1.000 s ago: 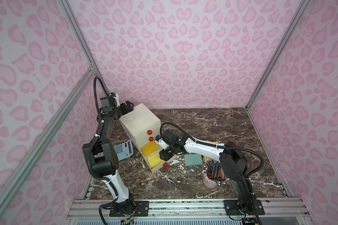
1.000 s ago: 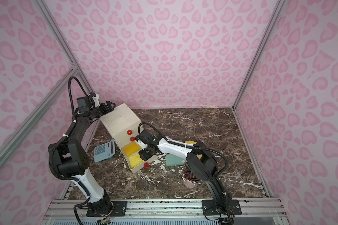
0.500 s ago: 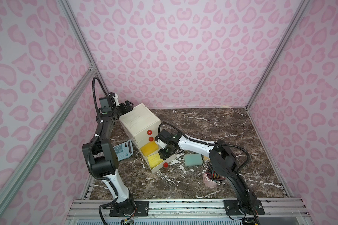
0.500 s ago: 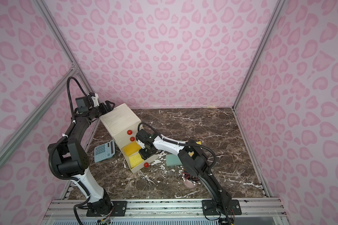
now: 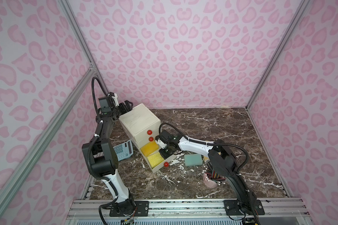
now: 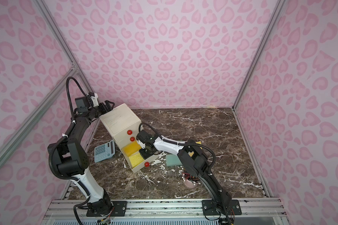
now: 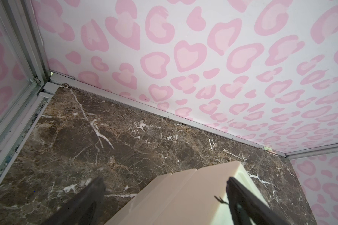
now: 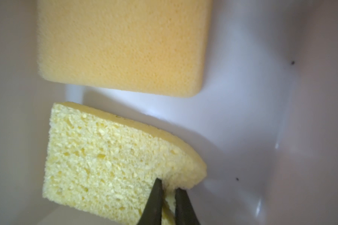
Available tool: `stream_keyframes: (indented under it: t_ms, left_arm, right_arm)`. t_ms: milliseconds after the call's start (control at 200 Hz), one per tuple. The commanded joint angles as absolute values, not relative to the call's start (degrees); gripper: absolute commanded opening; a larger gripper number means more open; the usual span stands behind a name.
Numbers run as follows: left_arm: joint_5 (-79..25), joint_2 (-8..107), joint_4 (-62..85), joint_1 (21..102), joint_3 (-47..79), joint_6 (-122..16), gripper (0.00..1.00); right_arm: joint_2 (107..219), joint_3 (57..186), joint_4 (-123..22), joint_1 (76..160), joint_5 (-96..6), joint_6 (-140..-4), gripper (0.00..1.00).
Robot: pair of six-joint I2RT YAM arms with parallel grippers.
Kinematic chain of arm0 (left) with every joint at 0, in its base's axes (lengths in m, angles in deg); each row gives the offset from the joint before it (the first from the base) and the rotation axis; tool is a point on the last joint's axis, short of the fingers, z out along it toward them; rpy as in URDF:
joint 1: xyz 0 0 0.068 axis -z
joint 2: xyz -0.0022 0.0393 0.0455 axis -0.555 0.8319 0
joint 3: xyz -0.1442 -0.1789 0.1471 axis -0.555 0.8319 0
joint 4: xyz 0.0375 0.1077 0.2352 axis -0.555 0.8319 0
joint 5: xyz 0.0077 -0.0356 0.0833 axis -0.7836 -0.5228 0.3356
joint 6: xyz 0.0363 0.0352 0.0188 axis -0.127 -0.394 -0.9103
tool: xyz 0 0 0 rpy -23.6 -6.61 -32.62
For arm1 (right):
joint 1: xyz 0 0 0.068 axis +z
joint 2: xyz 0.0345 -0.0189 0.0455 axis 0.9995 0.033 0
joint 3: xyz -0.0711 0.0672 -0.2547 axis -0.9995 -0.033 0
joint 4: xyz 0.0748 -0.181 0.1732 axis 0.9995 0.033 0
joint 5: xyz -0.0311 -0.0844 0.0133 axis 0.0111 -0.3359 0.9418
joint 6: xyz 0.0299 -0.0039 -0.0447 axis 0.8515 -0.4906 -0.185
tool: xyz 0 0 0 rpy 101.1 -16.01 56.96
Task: Take the sponge out of the drawer
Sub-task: Pick up the sponge from the drawer, then place the sponge at the center of the board.
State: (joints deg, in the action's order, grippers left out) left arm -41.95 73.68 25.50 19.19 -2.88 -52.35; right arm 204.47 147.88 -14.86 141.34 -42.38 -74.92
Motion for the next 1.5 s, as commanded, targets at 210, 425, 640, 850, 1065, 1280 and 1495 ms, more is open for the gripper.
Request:
stream_keyframes:
  t_ms: [210, 425, 640, 850, 1065, 1280, 1495]
  left_arm:
    - [-42.5, 73.8, 23.9, 19.1, -3.0, -52.1, 0.99]
    - [-42.1, 73.2, 23.7, 18.9, -2.0, -52.4, 0.99]
    - [-42.8, 73.0, 23.1, 18.5, -1.2, -52.2, 0.99]
    - [-43.3, 73.0, 22.8, 18.3, -1.0, -52.2, 0.99]
    - [-43.8, 73.4, 22.2, 18.2, -0.7, -51.9, 0.98]
    - [-44.6, 74.0, 20.9, 18.1, -0.5, -51.1, 0.98]
    - [-45.4, 75.6, 20.8, 17.8, -1.4, -50.4, 0.98]
  right_arm:
    - [198.7, 145.6, -17.4, 141.4, -47.8, -76.5, 0.02]
    - [194.7, 144.4, -14.2, 140.9, -52.5, -77.8, 0.01]
    - [186.2, 140.1, -14.0, 136.8, -57.3, -77.5, 0.01]
    - [176.3, 133.3, -11.5, 127.5, -60.6, -79.3, 0.00]
    - [169.3, 124.2, -10.7, 111.3, -61.8, -83.3, 0.00]
    - [166.7, 119.3, -11.1, 96.7, -62.7, -87.8, 0.00]
    - [168.0, 116.7, -12.5, 88.0, -57.1, -93.1, 0.00]
